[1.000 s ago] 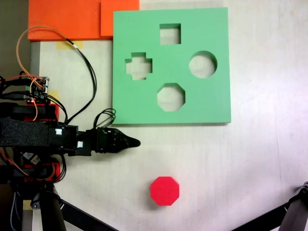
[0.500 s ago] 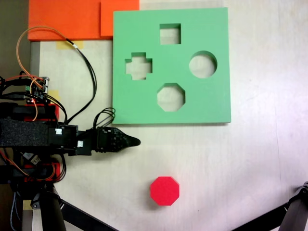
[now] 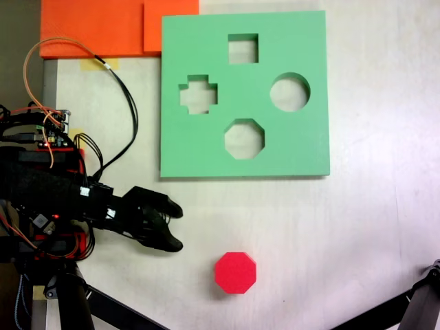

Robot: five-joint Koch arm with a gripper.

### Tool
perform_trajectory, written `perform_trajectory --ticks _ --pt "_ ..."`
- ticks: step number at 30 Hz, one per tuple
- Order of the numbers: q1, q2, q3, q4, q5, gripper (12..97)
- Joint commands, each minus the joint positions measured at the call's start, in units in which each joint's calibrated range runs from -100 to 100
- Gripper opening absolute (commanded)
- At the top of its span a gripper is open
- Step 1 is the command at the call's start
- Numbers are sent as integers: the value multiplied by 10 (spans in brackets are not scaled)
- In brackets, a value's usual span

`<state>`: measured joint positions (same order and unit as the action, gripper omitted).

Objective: Put the octagonal pillar block into the corresponding hole

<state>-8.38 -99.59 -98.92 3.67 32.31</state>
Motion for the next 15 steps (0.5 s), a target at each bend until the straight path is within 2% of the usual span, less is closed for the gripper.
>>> perform_trajectory --ticks 1,10,15 --pt "-18 -4 19 -201 34 419" --pt "-42 -4 335 -673 85 383" --pt "-30 -4 514 -834 97 383"
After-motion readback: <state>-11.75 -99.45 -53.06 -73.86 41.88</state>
